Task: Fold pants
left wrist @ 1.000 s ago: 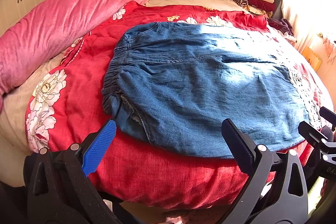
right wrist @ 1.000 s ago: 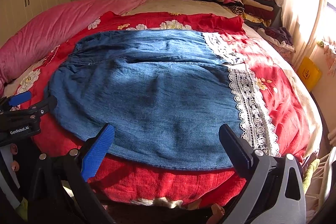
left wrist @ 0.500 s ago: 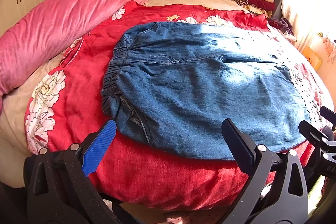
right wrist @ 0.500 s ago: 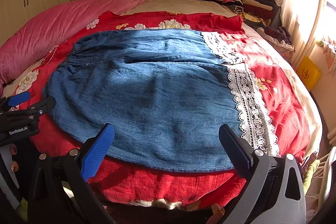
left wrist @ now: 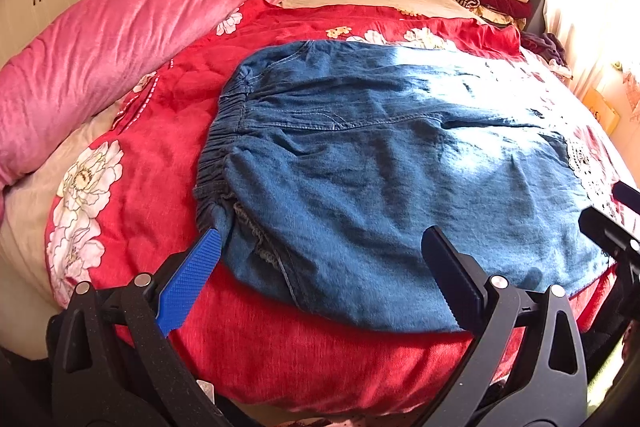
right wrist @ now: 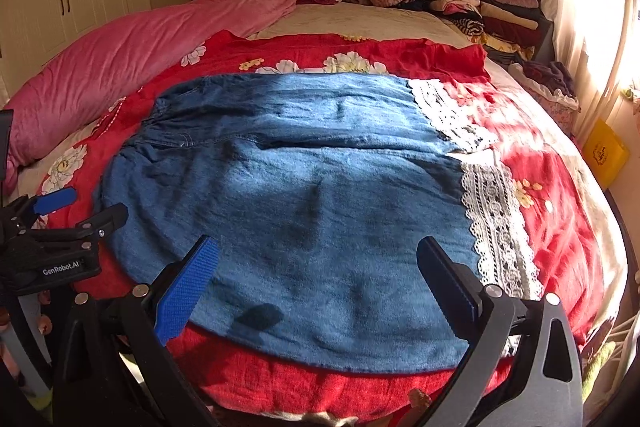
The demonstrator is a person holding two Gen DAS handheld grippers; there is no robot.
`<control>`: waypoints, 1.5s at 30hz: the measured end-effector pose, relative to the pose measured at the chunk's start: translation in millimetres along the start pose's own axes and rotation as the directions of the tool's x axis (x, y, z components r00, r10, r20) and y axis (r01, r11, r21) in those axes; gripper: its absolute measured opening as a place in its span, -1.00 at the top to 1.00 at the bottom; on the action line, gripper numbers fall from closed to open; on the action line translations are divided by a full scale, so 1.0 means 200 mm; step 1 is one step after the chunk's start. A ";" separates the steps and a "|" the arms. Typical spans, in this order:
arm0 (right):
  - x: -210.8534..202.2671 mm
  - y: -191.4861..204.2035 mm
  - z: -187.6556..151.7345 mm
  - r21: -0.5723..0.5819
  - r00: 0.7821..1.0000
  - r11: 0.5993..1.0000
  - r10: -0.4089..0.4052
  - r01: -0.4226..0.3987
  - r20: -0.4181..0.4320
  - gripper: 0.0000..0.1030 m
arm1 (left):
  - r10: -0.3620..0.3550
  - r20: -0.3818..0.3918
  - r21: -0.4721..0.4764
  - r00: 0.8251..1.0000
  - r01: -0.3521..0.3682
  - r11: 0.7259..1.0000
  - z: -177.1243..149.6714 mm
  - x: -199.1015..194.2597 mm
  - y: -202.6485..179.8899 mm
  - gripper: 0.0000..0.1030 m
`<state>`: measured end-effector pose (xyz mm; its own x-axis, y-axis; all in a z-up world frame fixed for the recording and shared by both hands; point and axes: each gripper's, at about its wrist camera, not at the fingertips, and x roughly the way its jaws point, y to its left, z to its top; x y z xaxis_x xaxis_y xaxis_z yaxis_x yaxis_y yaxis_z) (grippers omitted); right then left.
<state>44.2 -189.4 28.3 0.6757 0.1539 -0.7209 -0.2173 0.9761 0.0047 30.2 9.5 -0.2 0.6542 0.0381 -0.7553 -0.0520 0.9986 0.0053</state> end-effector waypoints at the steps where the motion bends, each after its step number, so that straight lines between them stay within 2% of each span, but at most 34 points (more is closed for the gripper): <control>1: 0.02 0.01 0.04 0.001 1.000 1.000 0.018 -0.018 -0.001 -0.92 | -0.002 -0.006 -0.001 1.000 0.002 1.000 0.02 0.02 0.01 -0.83; 8: 0.20 0.07 0.27 -0.042 0.999 0.998 0.042 -0.042 -0.014 -0.92 | 0.012 -0.022 -0.028 1.000 -0.012 1.000 0.15 0.13 0.09 -0.83; 18: 0.47 0.11 0.59 -0.076 0.997 0.994 0.070 -0.072 -0.033 -0.92 | 0.030 -0.036 -0.111 0.999 -0.034 0.993 0.45 0.32 0.35 -0.83; 22: 0.59 0.13 0.73 -0.096 0.994 0.990 0.102 -0.106 -0.050 -0.92 | 0.038 -0.050 -0.112 0.998 -0.043 0.993 0.57 0.44 0.43 -0.83; 26: 0.73 0.19 0.83 -0.166 0.990 0.977 0.128 -0.136 -0.058 -0.92 | 0.035 -0.074 -0.115 0.997 -0.044 0.992 0.68 0.58 0.53 -0.83; 31: 0.91 0.25 0.92 -0.248 0.991 0.961 0.110 -0.126 -0.076 -0.92 | 0.021 -0.119 -0.092 0.993 -0.032 0.995 0.74 0.74 0.58 -0.83; 35: 1.06 0.28 0.99 -0.275 0.988 0.951 0.115 -0.139 -0.103 -0.92 | -0.009 -0.098 -0.079 0.995 0.001 0.997 0.76 0.79 0.59 -0.83; 38: 1.15 0.32 1.01 -0.331 0.989 0.936 0.089 -0.123 -0.115 -0.92 | 0.038 -0.098 -0.031 0.995 -0.041 0.999 0.77 0.85 0.56 -0.79; 39: 1.18 0.34 1.02 -0.351 0.989 0.928 0.087 -0.123 -0.117 -0.92 | 0.030 -0.101 -0.020 0.994 -0.033 0.999 0.77 0.86 0.55 -0.63; 40: 1.21 0.35 1.02 -0.366 0.988 0.921 0.096 -0.135 -0.123 -0.92 | 0.013 -0.101 -0.015 0.995 -0.014 1.000 0.77 0.87 0.55 -0.37; 41: 1.23 0.36 1.03 -0.374 0.986 0.916 0.102 -0.146 -0.135 -0.92 | -0.005 -0.099 -0.013 0.995 0.003 1.000 0.77 0.88 0.55 -0.23; 42: 1.26 0.37 1.03 -0.379 0.984 0.913 0.102 -0.151 -0.147 -0.92 | -0.022 -0.096 -0.009 0.995 0.021 1.000 0.77 0.89 0.54 0.05; 43: 1.28 0.37 1.03 -0.382 0.982 0.911 0.106 -0.158 -0.154 -0.92 | -0.037 -0.091 -0.008 0.995 0.036 0.999 0.76 0.90 0.54 0.47; 45: 1.32 0.39 1.03 -0.397 0.978 0.901 0.115 -0.178 -0.177 -0.92 | -0.077 -0.053 -0.016 0.996 0.076 0.997 0.75 0.86 0.54 0.74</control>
<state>351.3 -41.2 -19.4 0.5110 0.2355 -0.8267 -0.5953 0.7908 -0.1427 250.3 129.3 -31.3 0.6155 -0.0408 -0.7871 -0.0138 0.9980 -0.0624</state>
